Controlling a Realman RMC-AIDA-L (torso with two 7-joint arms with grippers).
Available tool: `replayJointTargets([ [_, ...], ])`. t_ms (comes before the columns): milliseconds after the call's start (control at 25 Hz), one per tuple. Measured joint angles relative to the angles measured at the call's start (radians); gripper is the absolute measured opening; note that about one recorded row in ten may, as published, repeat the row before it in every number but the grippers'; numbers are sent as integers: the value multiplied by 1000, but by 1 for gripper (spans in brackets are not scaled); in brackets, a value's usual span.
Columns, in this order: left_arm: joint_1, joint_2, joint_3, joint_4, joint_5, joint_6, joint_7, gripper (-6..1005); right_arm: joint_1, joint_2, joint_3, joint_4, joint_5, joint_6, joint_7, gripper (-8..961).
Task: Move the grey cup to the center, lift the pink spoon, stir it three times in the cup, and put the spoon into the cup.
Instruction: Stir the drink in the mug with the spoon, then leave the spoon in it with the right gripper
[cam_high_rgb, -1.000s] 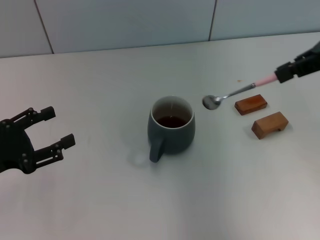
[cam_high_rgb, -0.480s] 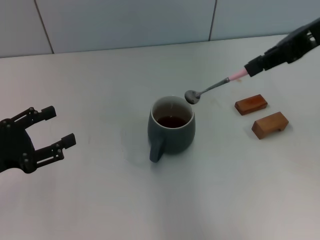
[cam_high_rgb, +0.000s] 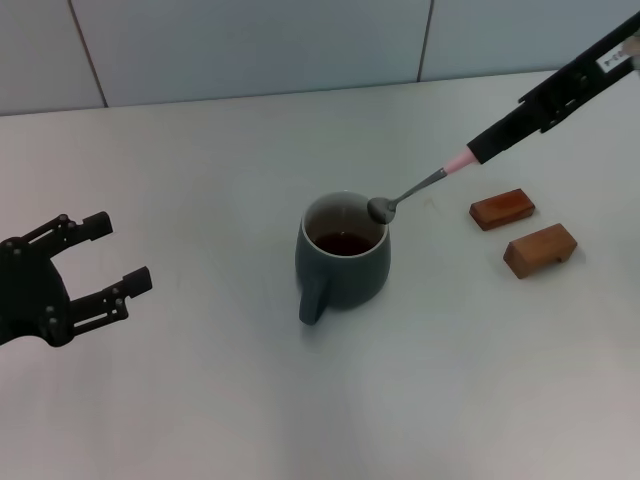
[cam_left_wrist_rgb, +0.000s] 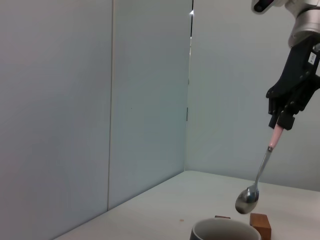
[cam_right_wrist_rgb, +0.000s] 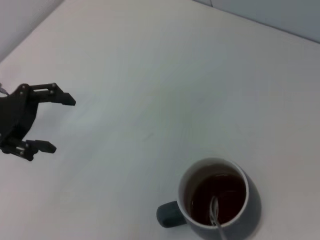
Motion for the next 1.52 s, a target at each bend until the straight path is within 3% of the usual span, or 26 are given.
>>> replayJointTargets([
  [160,-3,0,0,0,0,0,0,829,15,19,-18,6,-18,31,-2,115],
  [960,-10,-2,0,0,0,-1,0,829,178,33,-152,366,-86,234,-58,114],
  [1160,-10,-2,0,0,1,-2,0,829,220,45,-185,453,-116,288,-78,114],
  [1520,-10,-6,2,0,7,-2,3,829,254,57,-200,498,-151,326,-88,114],
])
